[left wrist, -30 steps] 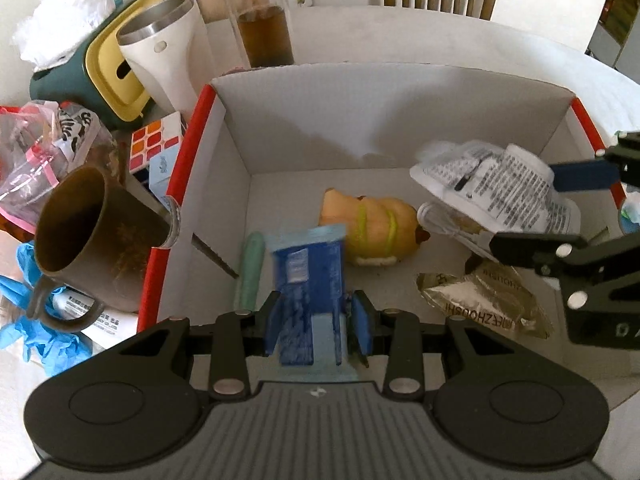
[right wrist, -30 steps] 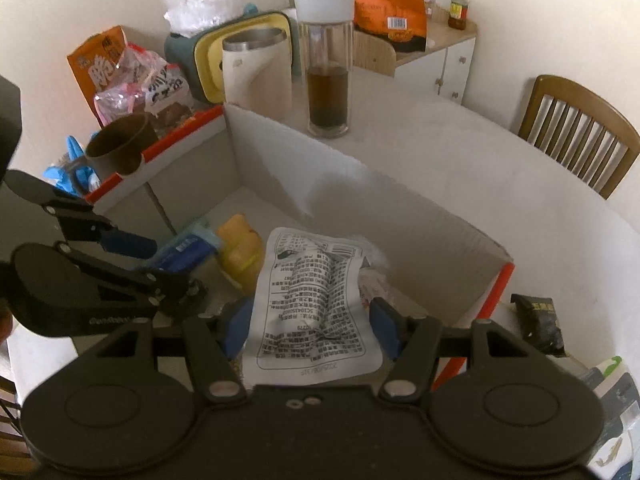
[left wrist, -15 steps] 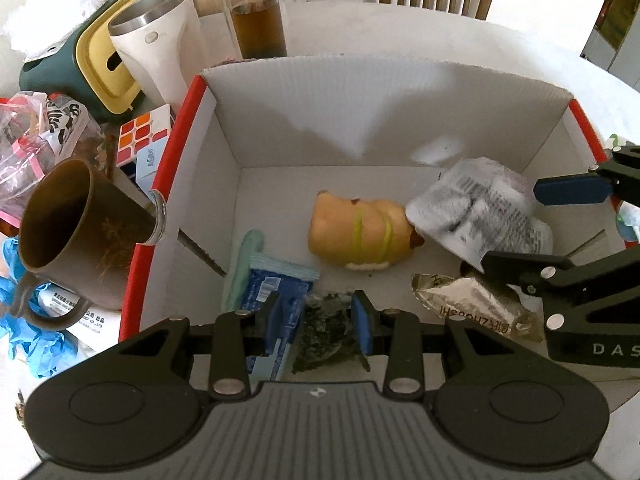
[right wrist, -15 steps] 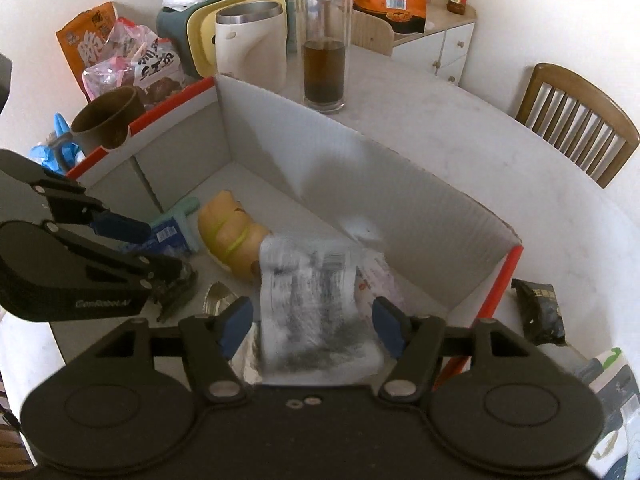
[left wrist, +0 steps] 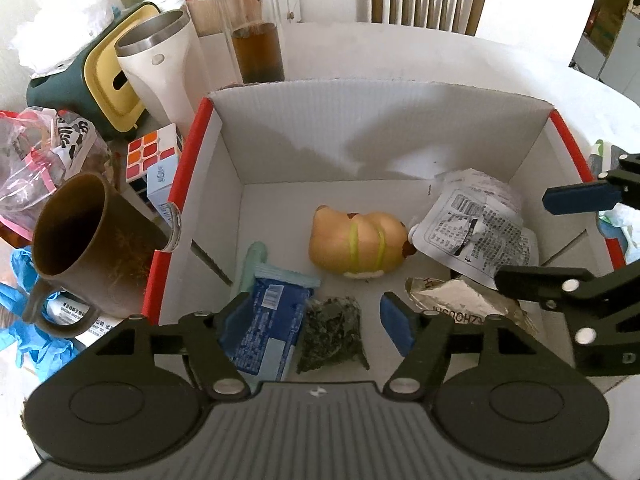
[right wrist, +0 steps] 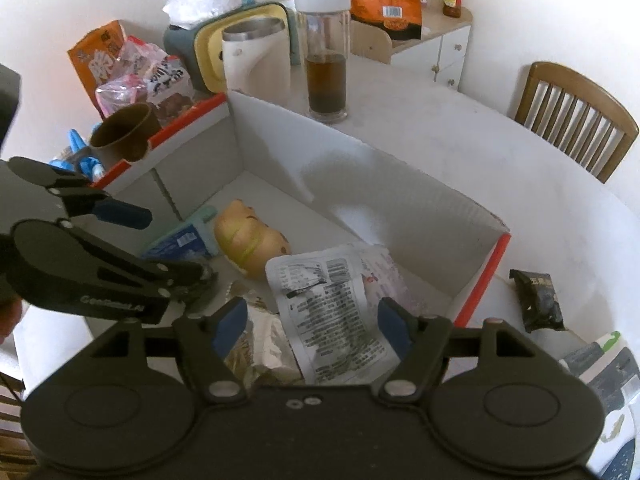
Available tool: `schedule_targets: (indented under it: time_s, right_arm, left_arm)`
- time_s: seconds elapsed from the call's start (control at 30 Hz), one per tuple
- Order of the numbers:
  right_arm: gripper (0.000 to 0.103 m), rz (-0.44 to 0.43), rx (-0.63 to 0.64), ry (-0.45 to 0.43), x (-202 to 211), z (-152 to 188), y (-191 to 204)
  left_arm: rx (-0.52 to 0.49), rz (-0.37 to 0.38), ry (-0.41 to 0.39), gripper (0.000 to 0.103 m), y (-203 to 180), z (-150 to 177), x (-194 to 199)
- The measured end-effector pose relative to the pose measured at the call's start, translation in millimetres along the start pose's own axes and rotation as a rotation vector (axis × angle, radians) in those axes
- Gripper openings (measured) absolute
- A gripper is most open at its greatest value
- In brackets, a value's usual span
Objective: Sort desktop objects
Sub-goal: 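Open the left tool to drop the blue packet while the right tool releases the printed packet, then withdraw both tools from the box toward the black snack bag and tissue pack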
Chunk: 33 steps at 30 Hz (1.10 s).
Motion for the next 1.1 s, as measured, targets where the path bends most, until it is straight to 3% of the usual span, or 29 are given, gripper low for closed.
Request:
schedule_targets:
  time_s: [0.43, 0.83, 1.1]
  right_arm:
    - [0.074, 0.011, 0.013, -0.016, 27.8, 8.4, 14.7]
    - [0.076, 0.036, 0.019, -0.055, 53.2, 20.5, 28.8]
    - [0.078, 0.062, 0.028, -0.082, 74.1, 29.4, 38.7]
  left_arm:
    - [-0.004, 0.045, -0.039, 0.070, -0.3, 5.6, 13.4]
    - [-0.020, 0.071, -0.104, 0.085, -5.5, 16.6, 34.5]
    - [-0.018, 0.090, -0.152, 0.101, -9.9, 25.0, 45.9]
Point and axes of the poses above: each gripper's, at about its wrist camera, not at the fingertips, and x roughly against the way its jaws point, y to its left, z to its underside, the point moved 6 cm from there along -x, roughly the way its jaws point, and after that the axes turned 9 degrees about -z, right-handed, at the moved point
